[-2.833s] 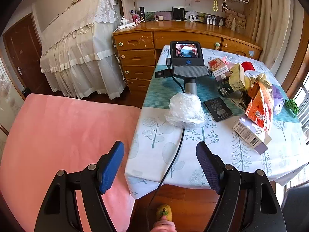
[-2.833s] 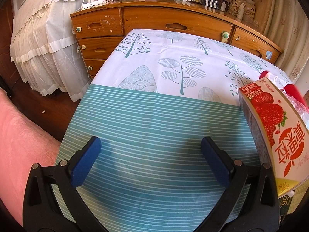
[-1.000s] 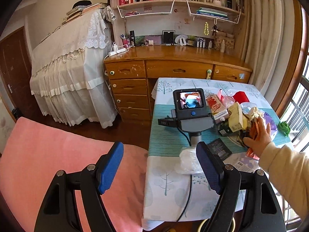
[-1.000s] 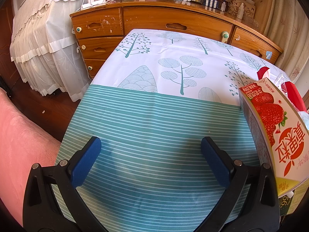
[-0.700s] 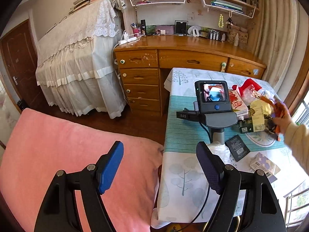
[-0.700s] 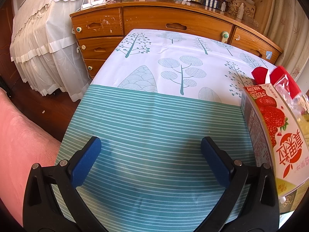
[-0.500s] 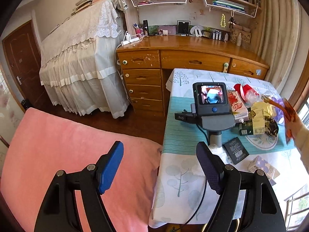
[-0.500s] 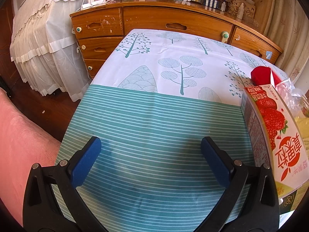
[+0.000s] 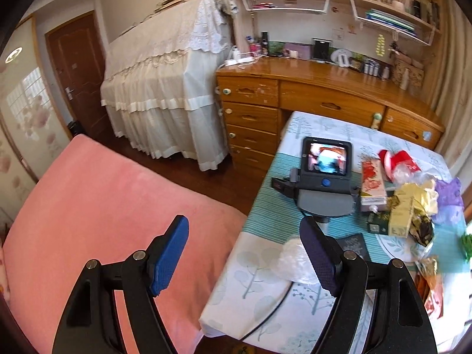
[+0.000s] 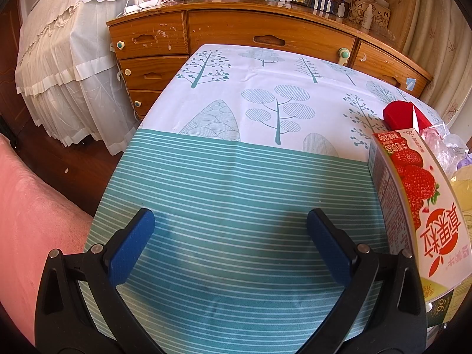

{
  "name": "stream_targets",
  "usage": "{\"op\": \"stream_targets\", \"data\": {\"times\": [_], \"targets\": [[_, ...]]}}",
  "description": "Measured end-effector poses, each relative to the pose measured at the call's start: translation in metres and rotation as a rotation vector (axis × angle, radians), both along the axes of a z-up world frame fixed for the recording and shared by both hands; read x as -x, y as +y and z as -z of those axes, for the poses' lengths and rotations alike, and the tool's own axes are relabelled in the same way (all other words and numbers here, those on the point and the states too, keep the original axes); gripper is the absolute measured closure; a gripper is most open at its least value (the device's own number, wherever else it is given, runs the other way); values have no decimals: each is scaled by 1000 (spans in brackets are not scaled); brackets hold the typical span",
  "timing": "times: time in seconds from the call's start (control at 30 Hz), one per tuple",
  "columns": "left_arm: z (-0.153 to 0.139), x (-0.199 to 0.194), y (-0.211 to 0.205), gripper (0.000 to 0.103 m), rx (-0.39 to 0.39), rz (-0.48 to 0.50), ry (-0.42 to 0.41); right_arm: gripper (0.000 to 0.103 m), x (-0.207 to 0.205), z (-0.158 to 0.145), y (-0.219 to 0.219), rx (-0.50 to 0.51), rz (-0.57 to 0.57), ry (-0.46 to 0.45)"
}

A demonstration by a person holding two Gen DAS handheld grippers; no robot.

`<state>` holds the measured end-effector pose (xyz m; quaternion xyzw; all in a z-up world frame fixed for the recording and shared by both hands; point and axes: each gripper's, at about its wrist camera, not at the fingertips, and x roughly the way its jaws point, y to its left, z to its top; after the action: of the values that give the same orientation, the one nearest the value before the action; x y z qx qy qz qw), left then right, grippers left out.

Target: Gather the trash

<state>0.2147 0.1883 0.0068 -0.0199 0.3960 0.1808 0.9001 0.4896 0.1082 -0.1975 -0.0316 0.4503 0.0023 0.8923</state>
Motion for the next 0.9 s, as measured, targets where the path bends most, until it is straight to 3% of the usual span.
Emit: {"op": "stream_targets", "data": {"times": [0.23, 0.5, 0.73, 0.9], "targets": [[-35, 23, 51, 24, -69, -139, -24, 1, 0, 0, 0, 0, 0, 0], [-122, 71, 104, 24, -97, -220, -139, 1, 0, 0, 0, 0, 0, 0], [-207, 115, 102, 24, -103, -228, -224, 1, 0, 0, 0, 0, 0, 0], [-229, 164, 92, 24, -143, -242, -237, 1, 0, 0, 0, 0, 0, 0]]}}
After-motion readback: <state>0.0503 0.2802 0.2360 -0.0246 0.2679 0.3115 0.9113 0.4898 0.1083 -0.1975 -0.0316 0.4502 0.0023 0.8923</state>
